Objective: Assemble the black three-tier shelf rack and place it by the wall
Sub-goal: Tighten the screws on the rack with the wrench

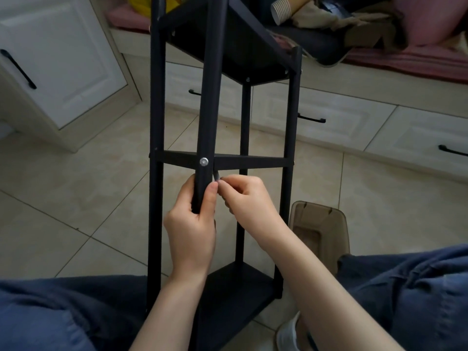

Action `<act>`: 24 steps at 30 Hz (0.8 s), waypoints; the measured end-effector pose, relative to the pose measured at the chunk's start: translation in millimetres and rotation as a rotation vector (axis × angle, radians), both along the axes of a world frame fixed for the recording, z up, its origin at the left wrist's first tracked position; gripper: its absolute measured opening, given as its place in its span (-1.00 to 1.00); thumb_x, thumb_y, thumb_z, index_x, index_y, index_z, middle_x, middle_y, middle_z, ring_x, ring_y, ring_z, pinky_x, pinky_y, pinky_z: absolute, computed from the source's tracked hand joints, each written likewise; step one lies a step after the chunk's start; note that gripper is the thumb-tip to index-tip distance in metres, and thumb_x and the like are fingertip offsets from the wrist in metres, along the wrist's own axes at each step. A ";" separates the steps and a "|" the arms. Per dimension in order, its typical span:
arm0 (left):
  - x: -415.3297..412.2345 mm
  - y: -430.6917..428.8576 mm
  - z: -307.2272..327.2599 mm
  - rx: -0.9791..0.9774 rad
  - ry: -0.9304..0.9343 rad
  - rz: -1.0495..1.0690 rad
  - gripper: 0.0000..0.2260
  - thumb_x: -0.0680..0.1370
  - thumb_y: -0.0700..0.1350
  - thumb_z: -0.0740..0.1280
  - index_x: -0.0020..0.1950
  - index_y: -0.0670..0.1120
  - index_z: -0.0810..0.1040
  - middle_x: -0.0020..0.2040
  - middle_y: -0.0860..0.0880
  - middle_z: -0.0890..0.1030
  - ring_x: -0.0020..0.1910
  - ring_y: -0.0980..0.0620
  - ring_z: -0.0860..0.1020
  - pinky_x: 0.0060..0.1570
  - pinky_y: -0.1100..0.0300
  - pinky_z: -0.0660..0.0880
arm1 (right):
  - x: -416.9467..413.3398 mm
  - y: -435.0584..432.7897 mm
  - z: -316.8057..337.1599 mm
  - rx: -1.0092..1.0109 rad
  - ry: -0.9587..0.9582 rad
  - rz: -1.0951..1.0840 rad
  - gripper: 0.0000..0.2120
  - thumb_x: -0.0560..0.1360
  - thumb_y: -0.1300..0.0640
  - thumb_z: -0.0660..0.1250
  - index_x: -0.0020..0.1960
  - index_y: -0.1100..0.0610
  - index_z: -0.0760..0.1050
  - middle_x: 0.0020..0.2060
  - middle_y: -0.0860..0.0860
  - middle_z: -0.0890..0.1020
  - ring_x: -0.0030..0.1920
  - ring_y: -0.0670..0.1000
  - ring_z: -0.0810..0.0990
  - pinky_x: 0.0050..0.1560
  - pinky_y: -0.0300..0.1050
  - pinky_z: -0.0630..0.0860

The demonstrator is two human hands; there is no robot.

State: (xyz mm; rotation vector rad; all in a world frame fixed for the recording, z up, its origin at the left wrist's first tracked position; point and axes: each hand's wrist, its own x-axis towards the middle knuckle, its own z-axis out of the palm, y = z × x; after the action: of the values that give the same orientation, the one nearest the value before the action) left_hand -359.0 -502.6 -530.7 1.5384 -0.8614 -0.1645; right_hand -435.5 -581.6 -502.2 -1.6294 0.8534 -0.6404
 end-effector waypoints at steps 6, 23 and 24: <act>-0.4 -5.7 1.0 0.011 -0.017 -0.015 -0.58 0.60 0.18 0.24 0.27 -0.08 0.62 -0.12 0.15 0.64 -0.14 0.22 0.63 -0.19 0.44 0.49 | 5.3 -3.3 -7.2 -0.027 -0.076 -0.054 -0.79 0.61 0.17 0.30 -0.07 0.21 0.68 -0.28 0.05 0.67 -0.24 -0.04 0.63 -0.15 -0.10 0.61; 11.0 -8.3 -3.8 0.007 -0.003 -0.024 -0.51 0.60 0.23 0.23 0.32 -0.09 0.60 -0.18 0.02 0.62 -0.22 0.02 0.63 -0.20 0.18 0.58 | 41.4 -6.8 -41.0 -0.055 -0.253 -0.150 -0.89 0.56 0.25 0.37 -0.05 0.22 0.68 -0.34 -0.14 0.65 -0.29 -0.11 0.67 -0.30 -0.29 0.55; 11.7 -7.8 -4.0 0.006 -0.004 -0.027 -0.50 0.61 0.25 0.23 0.32 -0.09 0.60 -0.20 0.05 0.61 -0.24 0.04 0.62 -0.22 0.18 0.57 | 42.2 -6.6 -41.5 -0.057 -0.259 -0.151 -0.89 0.56 0.24 0.37 -0.05 0.21 0.68 -0.34 -0.12 0.66 -0.28 -0.09 0.67 -0.30 -0.24 0.57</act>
State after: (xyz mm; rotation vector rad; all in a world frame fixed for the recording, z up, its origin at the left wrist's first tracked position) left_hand -347.3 -510.4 -534.7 1.5337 -0.8862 -0.1838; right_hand -393.2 -588.2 -543.7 -1.5010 0.7773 -0.9664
